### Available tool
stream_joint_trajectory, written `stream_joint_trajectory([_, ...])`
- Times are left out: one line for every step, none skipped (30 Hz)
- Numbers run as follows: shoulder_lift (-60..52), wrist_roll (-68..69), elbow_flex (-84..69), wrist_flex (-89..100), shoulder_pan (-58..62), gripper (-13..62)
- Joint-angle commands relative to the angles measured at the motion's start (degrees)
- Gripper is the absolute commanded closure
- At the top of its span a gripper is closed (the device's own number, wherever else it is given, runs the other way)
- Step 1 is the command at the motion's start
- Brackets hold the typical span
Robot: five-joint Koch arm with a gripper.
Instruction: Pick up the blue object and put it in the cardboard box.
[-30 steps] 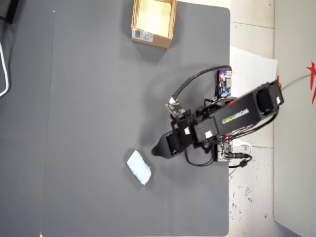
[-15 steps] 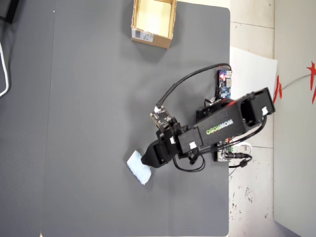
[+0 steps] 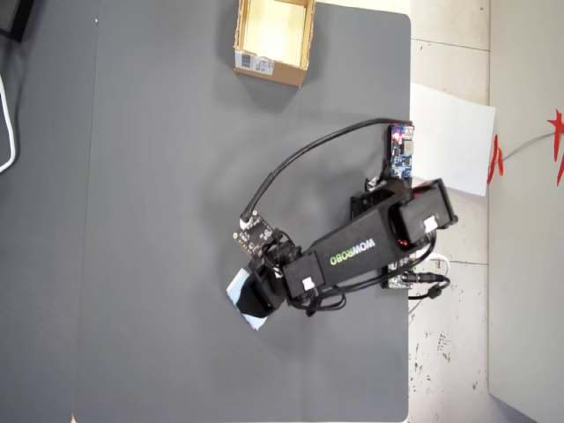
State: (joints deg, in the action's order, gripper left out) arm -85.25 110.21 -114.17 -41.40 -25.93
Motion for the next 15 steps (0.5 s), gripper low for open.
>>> stream_joint_trajectory([0.53, 6.94, 4.66, -0.97, -1.85, 16.9])
stream_joint_trajectory([1.05, 7.38, 4.66, -0.97, -2.02, 17.5])
stream_joint_trajectory([1.85, 8.09, 4.66, -0.97, -2.2, 18.2])
stream_joint_trajectory([2.46, 8.17, 4.66, -0.79, -2.29, 18.5])
stream_joint_trajectory([3.08, 8.26, 4.57, -0.79, -2.37, 20.0])
stream_joint_trajectory([3.16, 8.26, 4.13, -0.09, -2.46, 22.6])
stream_joint_trajectory([3.43, 8.26, 3.6, 1.05, -2.55, 25.3])
stream_joint_trajectory([3.52, 8.26, 3.43, 1.14, -2.64, 27.6])
stream_joint_trajectory([3.69, 8.26, 3.16, 1.49, -2.81, 29.6])
stream_joint_trajectory([4.13, 8.35, 3.08, 2.11, -3.08, 31.1])
stream_joint_trajectory([4.57, 8.26, 3.25, 2.64, -3.08, 32.6])
stream_joint_trajectory([4.83, 8.17, 3.34, 2.99, -3.08, 35.0])
stream_joint_trajectory([4.92, 7.82, 3.43, 3.6, -2.99, 37.7])
stream_joint_trajectory([4.92, 7.47, 3.43, 4.31, -2.99, 39.4])
stream_joint_trajectory([4.75, 7.38, 3.43, 4.75, -2.9, 39.6])
